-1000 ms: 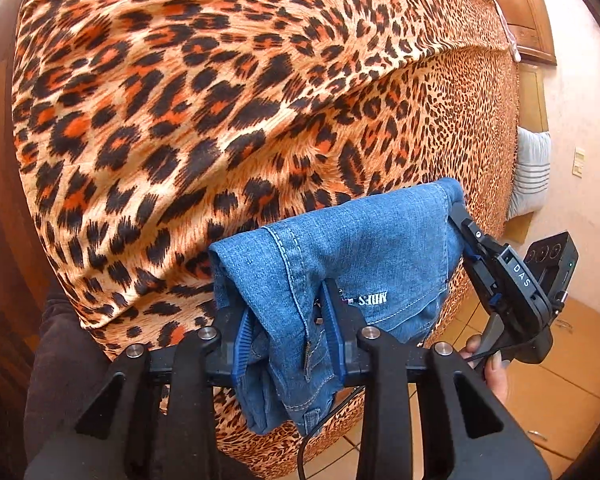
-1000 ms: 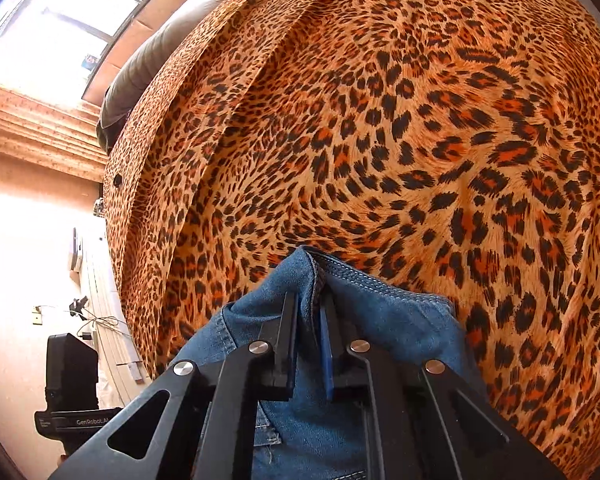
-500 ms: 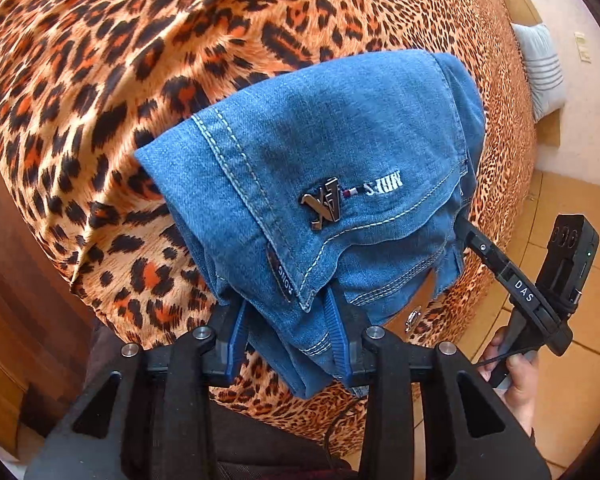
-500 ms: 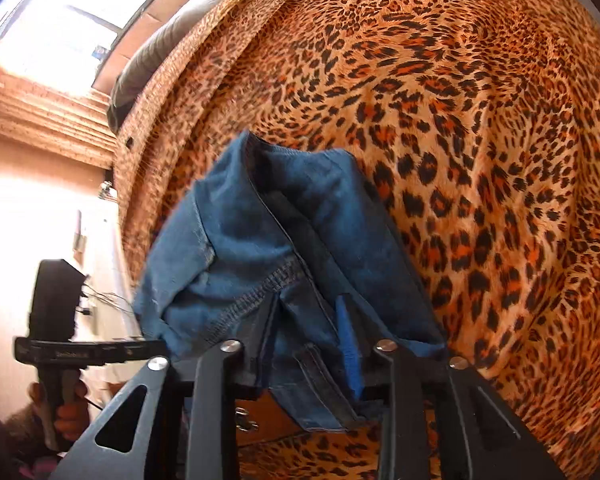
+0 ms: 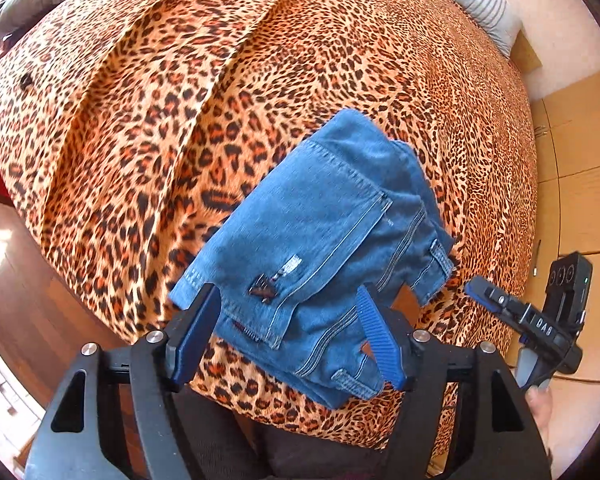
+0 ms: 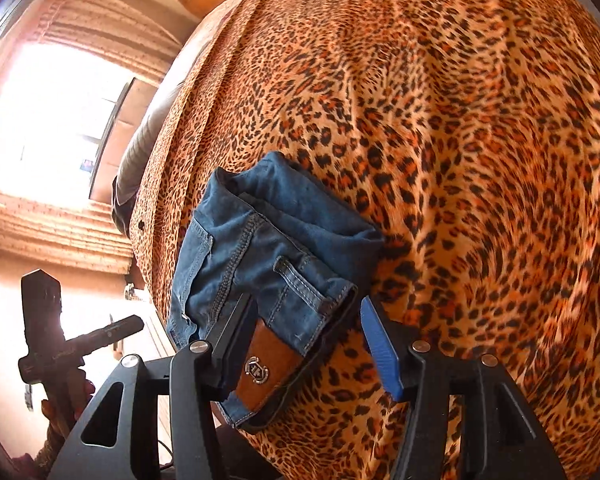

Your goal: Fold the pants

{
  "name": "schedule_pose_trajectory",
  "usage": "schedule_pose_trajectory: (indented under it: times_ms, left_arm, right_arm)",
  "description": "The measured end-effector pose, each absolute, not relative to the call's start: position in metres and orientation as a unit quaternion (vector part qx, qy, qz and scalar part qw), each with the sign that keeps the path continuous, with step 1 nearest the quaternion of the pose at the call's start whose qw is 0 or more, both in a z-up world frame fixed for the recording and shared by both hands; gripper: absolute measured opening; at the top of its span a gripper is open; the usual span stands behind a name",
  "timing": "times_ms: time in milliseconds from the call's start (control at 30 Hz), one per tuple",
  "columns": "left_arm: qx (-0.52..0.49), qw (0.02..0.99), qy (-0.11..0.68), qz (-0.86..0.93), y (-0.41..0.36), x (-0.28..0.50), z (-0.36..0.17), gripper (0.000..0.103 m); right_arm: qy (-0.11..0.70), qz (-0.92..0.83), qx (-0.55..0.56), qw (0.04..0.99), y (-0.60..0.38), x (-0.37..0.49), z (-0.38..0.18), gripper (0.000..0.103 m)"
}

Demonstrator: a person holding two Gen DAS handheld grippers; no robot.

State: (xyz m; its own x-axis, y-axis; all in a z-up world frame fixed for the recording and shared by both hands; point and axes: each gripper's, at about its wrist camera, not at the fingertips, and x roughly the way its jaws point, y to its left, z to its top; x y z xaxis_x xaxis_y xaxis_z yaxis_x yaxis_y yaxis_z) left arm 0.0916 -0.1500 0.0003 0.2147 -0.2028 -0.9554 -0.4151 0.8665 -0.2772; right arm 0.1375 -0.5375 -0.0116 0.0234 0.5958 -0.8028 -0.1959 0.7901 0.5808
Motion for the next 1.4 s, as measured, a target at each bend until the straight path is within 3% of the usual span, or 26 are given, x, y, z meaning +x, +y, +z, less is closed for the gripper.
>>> schedule_pose_trajectory:
  times_ms: [433,1067,1100,1133,1167,1300,1333,1400]
  left_arm:
    - [-0.082,0.779,0.620,-0.028,-0.169,0.173,0.003,0.070]
    - [0.003,0.730,0.668,-0.144,-0.179,0.256,-0.060,0.070]
    - [0.011,0.724,0.676,-0.137,-0.185,0.261,-0.068,0.070]
    - [0.019,0.721,0.680,-0.131,-0.189,0.265,-0.073,0.070]
    - [0.027,0.721,0.680,-0.127,-0.193,0.269,-0.077,0.070]
    - [0.001,0.704,0.699,-0.129,-0.189,0.283,-0.092,0.075]
    - [-0.019,0.695,0.707,-0.130,-0.182,0.284,-0.090,0.075]
    - [-0.052,0.687,0.711,-0.137,-0.167,0.282,-0.082,0.075]
  right_arm:
    - [0.615,0.153,0.333,0.698,-0.552,0.070,-0.034,0.064]
    - [0.545,-0.021,0.365,0.755,-0.492,0.101,-0.042,0.064]
    - [0.547,-0.019,0.350,0.760,-0.489,0.107,-0.046,0.061]
    - [0.558,-0.019,0.325,0.763,-0.485,0.114,-0.050,0.034]
    - [0.575,-0.018,0.291,0.765,-0.478,0.119,-0.052,0.024]
    - [0.583,-0.017,0.208,0.785,-0.468,0.127,-0.051,0.020]
    - [0.593,-0.019,0.202,0.779,-0.471,0.127,-0.057,0.028]
    - [0.579,-0.017,0.232,0.781,-0.480,0.123,-0.054,0.031]
